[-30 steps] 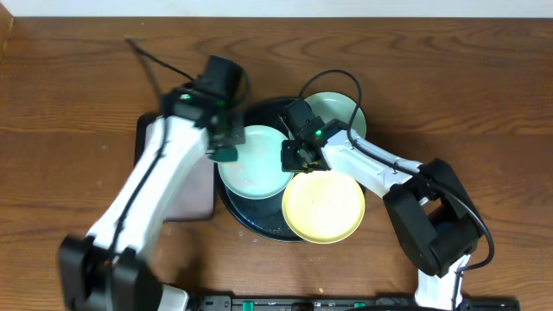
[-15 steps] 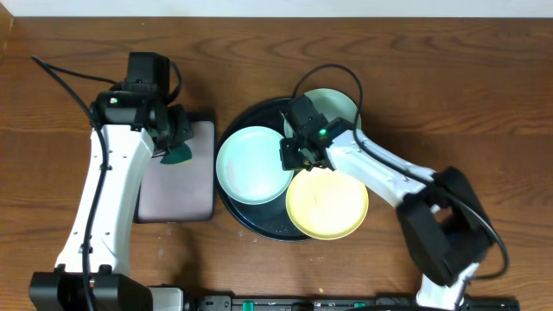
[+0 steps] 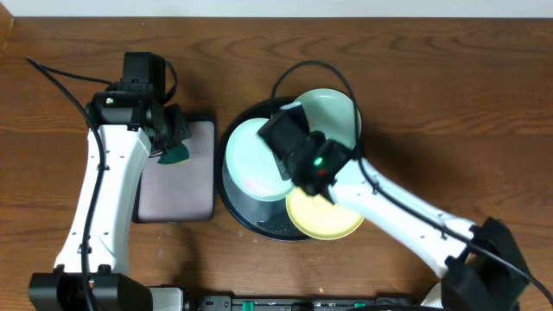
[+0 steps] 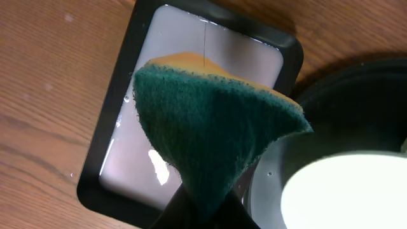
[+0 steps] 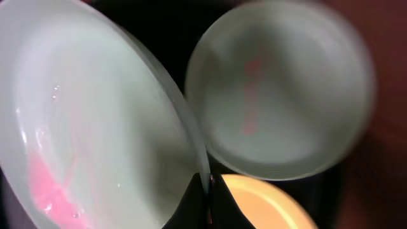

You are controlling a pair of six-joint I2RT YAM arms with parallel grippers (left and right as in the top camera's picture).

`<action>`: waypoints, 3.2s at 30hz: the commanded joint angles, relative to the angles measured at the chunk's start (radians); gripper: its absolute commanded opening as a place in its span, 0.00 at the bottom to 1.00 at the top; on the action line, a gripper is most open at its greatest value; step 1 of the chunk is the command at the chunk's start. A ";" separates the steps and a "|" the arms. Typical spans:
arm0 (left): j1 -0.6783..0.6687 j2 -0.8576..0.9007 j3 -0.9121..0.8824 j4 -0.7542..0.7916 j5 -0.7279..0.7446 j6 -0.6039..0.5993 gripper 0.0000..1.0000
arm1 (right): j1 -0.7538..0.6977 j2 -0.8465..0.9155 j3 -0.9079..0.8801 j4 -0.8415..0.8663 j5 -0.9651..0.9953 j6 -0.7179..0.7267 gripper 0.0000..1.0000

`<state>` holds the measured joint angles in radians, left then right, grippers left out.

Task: Clean dirty plates on tray and stack at the side
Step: 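Return the sponge-holding left gripper toward the sponge tray, then grasp the left pale green plate rim with the right gripper and lift, then carry the pale green plate right and set it on the table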

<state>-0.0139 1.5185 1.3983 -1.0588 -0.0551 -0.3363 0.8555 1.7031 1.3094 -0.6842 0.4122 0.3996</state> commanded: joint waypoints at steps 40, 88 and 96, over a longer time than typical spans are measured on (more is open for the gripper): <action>0.005 -0.003 0.011 -0.003 -0.005 0.013 0.07 | 0.308 -0.037 0.018 0.224 0.821 -0.262 0.01; 0.004 -0.003 -0.003 -0.002 -0.005 0.013 0.07 | -1.035 -0.187 -0.176 -0.131 -0.302 -0.083 0.01; 0.004 -0.003 -0.003 -0.002 -0.005 0.013 0.07 | -1.035 -0.121 -0.323 0.061 -0.286 -0.128 0.01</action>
<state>-0.0139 1.5185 1.3975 -1.0592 -0.0547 -0.3363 -0.1745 1.5650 1.0218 -0.6594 0.1097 0.3065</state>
